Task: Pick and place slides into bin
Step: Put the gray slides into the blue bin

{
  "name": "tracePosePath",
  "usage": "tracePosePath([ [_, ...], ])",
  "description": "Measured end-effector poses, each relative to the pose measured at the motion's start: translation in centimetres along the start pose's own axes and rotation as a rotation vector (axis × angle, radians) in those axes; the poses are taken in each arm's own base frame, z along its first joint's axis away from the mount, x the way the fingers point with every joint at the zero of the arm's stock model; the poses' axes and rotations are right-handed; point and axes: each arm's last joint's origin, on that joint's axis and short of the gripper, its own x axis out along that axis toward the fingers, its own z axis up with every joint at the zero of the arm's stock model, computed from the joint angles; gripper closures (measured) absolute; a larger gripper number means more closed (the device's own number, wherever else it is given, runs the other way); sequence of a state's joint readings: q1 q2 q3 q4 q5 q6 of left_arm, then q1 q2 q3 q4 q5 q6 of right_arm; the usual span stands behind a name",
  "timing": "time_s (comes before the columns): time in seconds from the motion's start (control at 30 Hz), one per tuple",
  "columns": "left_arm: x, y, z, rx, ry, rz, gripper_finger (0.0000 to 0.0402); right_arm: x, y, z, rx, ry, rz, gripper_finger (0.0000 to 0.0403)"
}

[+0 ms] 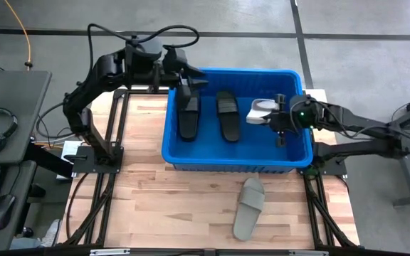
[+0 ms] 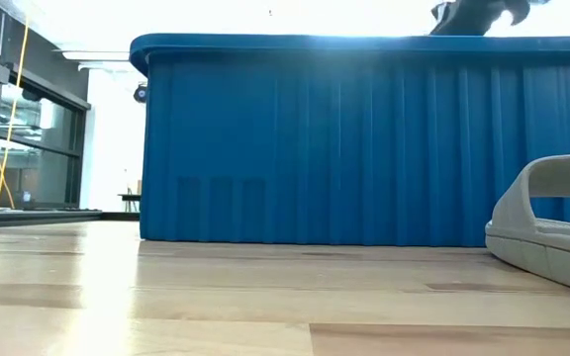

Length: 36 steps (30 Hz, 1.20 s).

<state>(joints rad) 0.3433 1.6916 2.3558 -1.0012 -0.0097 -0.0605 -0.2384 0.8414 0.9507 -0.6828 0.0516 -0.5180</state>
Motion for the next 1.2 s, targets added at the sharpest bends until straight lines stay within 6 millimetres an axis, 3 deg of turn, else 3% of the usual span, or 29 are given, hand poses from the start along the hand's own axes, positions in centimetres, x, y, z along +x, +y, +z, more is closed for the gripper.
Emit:
tracePosePath([
  [0.33, -0.1, -1.6, -0.3, -0.011, 0.012, -0.042, 0.0263, 2.0, -0.3, -4.7, -0.002, -0.022, 0.122, 0.0383],
  [0.6, 0.0, -2.1, -0.7, -0.047, 0.048, -0.030, 0.0263, 2.5, -1.9, -5.8, -0.041, -0.115, 0.065, 0.0383],
  [1.2, 0.0, -2.6, -0.9, -0.041, 0.061, -0.030, 0.0263, 1.2, -4.5, -7.9, 0.073, -0.172, 0.023, 0.0383],
])
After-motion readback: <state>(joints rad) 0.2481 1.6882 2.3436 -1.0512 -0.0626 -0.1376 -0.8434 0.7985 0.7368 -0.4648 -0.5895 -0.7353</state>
